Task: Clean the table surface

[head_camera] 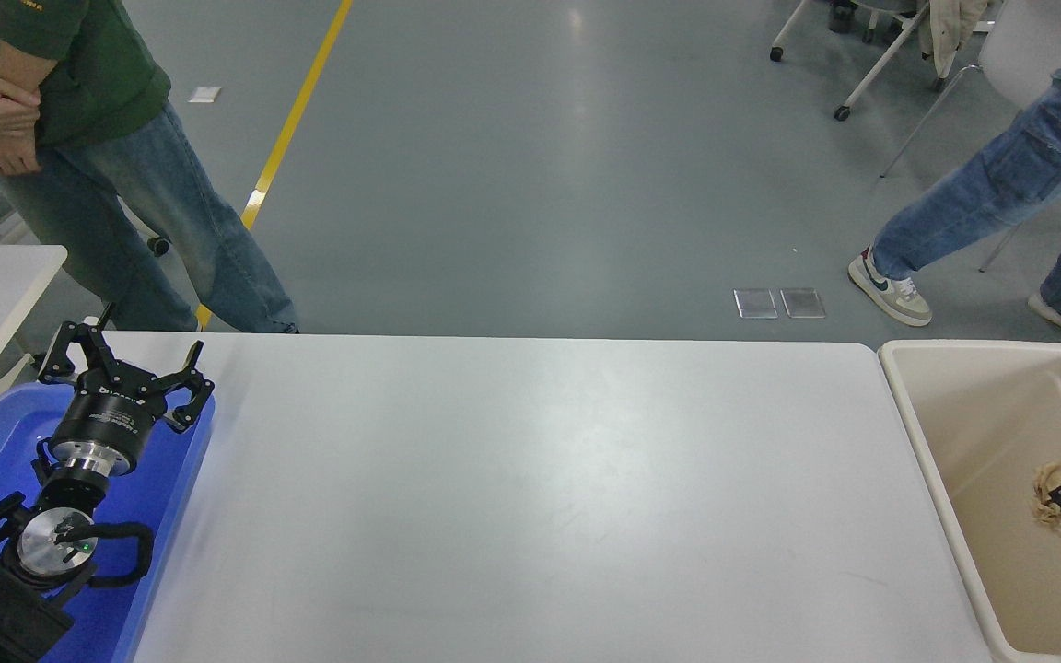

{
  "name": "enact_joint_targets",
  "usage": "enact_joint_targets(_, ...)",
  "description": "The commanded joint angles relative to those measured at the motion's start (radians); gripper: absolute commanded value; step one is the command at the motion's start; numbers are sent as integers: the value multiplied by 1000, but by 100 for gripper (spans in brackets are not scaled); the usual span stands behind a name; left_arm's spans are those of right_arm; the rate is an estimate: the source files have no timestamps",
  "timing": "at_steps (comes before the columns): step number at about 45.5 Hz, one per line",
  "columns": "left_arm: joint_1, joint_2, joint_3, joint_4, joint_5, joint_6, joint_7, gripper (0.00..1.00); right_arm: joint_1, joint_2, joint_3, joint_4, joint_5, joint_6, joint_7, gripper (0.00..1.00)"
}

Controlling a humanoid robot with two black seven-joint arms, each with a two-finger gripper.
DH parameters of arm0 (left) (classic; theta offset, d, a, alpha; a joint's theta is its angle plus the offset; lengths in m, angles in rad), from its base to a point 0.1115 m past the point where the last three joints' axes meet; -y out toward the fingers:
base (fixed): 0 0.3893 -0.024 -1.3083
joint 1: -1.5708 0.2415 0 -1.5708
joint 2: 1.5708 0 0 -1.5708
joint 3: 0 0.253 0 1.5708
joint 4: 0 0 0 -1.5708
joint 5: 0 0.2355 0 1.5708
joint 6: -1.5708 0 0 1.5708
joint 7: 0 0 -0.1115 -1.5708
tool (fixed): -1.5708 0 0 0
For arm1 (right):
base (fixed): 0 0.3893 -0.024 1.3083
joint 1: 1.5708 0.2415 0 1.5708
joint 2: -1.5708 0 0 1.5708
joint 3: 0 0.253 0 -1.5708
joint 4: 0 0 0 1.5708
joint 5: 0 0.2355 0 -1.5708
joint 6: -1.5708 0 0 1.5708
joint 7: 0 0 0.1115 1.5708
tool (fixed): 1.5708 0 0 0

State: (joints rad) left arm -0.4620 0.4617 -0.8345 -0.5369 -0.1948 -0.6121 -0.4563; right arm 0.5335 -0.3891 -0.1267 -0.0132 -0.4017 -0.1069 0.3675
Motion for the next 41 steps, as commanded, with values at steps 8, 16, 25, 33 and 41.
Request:
enact_joint_targets(8,0,0,0,0,0,0,1,100,14,36,2,-24,1,-91,-25,100)
enact_joint_targets(16,0,0,0,0,0,0,1,100,17,38,4,-25,3,-91,-25,100)
enact_joint_targets(25,0,0,0,0,0,0,1,100,34,35,4,-25,26,-91,-27,100)
enact_joint_targets(33,0,0,0,0,0,0,1,100,65,32,4,-25,95,-85,-27,100)
enact_joint_targets(41,0,0,0,0,0,0,1,100,97,30,9,-25,202,-85,-28,100)
